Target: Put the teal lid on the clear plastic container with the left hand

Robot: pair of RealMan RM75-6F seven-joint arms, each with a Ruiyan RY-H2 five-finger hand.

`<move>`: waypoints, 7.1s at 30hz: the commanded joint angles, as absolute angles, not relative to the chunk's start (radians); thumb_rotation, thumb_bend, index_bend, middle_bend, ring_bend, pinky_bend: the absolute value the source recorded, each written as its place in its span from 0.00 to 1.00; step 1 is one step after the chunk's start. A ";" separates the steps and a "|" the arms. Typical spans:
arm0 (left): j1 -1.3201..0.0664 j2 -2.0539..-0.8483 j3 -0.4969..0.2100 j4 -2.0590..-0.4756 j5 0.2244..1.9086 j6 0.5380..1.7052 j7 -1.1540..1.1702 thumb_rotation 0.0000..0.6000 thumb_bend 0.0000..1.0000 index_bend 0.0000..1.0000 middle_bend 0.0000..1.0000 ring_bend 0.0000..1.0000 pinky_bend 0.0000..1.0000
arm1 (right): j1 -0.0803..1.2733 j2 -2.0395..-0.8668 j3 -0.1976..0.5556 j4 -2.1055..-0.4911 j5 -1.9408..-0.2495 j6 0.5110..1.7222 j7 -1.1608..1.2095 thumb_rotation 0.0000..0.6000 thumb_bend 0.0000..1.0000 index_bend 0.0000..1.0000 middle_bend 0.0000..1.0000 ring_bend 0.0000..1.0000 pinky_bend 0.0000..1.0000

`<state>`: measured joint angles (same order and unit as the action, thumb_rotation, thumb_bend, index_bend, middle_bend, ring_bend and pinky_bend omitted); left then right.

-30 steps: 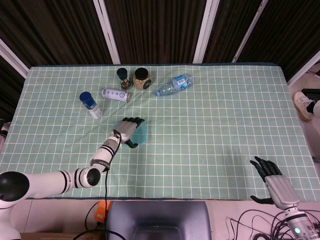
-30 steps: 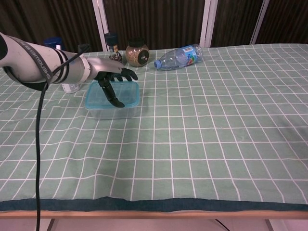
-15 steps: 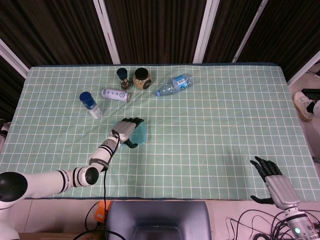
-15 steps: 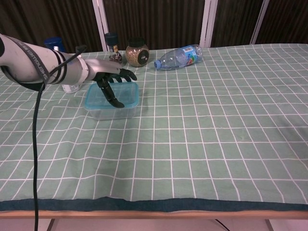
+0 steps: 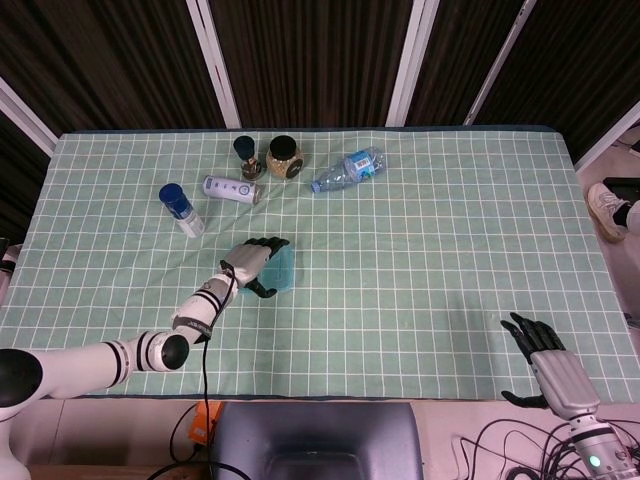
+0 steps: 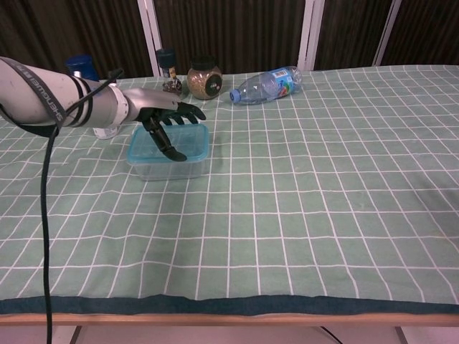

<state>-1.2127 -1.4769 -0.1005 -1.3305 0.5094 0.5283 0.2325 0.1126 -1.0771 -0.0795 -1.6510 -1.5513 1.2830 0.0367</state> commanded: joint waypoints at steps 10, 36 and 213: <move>-1.186 -1.479 -0.104 -1.320 0.583 0.539 0.195 1.00 0.26 0.00 0.00 0.00 0.00 | 0.111 -1.076 -0.080 -1.651 -1.552 1.285 0.037 1.00 0.29 0.00 0.00 0.00 0.00; -1.029 -1.301 -0.034 -1.683 0.951 0.968 0.370 1.00 0.37 0.07 0.16 0.13 0.34 | 0.112 -1.079 -0.083 -1.652 -1.559 1.283 0.026 1.00 0.29 0.00 0.00 0.00 0.00; -0.439 -1.291 0.142 -1.676 1.505 1.559 0.398 1.00 0.39 0.00 0.00 0.00 0.07 | 0.113 -1.087 -0.095 -1.673 -1.554 1.270 -0.041 1.00 0.29 0.00 0.00 0.00 0.00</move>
<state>-0.6037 -1.3403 0.0329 -1.7274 1.3733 1.3750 0.5442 0.1151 -1.0845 -0.0943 -1.6712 -1.5536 1.2681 -0.0323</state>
